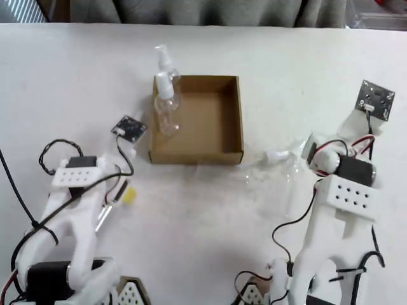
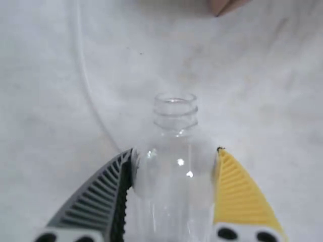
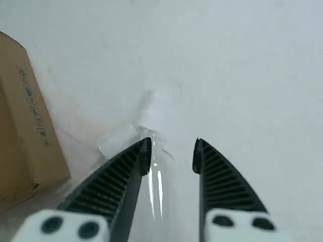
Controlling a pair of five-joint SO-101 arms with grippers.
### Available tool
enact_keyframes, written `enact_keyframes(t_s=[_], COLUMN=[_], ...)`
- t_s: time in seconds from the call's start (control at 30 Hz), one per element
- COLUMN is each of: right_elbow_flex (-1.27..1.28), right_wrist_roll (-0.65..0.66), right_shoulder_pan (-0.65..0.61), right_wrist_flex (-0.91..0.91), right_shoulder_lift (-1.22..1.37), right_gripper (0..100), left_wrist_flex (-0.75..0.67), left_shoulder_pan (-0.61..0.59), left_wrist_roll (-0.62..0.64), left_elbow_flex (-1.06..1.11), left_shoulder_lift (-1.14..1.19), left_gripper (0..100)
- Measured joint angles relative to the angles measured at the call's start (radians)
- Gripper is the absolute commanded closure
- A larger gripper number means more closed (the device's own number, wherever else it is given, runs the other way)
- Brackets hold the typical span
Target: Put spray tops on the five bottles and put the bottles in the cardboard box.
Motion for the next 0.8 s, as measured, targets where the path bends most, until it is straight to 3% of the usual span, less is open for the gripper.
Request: enact_keyframes(t_s=[0.47,0.6,0.8], right_elbow_flex=[0.049,-0.037,-0.164], right_wrist_roll=[-0.206,-0.293,-0.308], right_shoulder_pan=[-0.04,-0.044,-0.044], right_wrist_flex=[-0.299,-0.27,-0.167], right_shoulder_lift=[0.288,0.4,0.537], right_gripper=[87.5,87.5,87.5], left_wrist_flex=[-0.002,-0.003,-0.003], left_shoulder_pan=[0.029,0.034,0.035], left_wrist_roll=[0.035,0.035,0.035], left_elbow_flex=[0.0,0.0,0.0], left_shoulder_lift=[0.0,0.0,0.0], left_gripper=[98,98,98])
